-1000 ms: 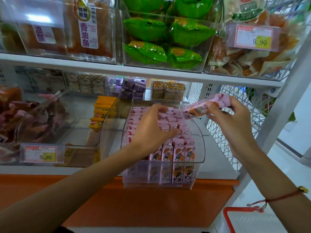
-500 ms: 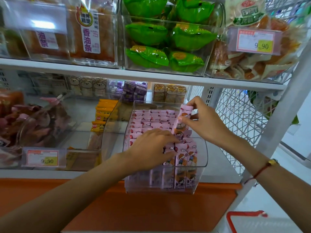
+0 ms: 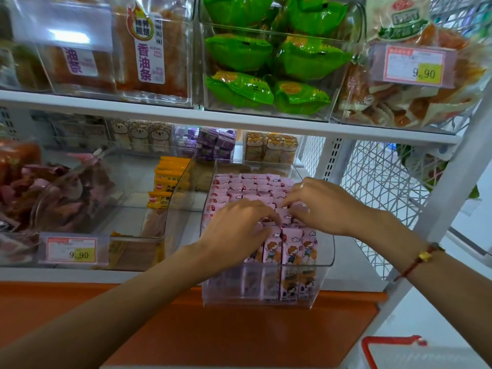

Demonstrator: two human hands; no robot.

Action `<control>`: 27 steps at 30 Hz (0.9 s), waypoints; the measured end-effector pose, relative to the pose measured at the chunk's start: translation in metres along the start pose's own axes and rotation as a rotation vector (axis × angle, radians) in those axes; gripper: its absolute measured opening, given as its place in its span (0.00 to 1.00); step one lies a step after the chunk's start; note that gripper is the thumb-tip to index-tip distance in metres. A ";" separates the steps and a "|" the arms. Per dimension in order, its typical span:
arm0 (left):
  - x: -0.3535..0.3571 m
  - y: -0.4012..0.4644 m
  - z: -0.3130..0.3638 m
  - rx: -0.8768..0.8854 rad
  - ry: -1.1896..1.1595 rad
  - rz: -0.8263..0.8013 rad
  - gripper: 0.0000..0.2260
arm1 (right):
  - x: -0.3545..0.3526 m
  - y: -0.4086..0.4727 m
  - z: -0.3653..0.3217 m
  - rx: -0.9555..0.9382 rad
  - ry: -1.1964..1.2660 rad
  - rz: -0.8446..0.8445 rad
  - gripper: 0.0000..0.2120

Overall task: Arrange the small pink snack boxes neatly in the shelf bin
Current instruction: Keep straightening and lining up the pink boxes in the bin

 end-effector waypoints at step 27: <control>-0.025 0.001 -0.007 -0.171 -0.371 0.147 0.08 | -0.077 -0.075 0.002 0.317 0.267 1.043 0.06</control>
Point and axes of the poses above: each hand's wrist, its own y-axis towards the middle knuckle, its own x-axis out of the palm, z = x × y, the point moved 9 cm from there along y, towards the middle knuckle, and after that the axes turned 10 degrees about -x, right-handed, at the moved point
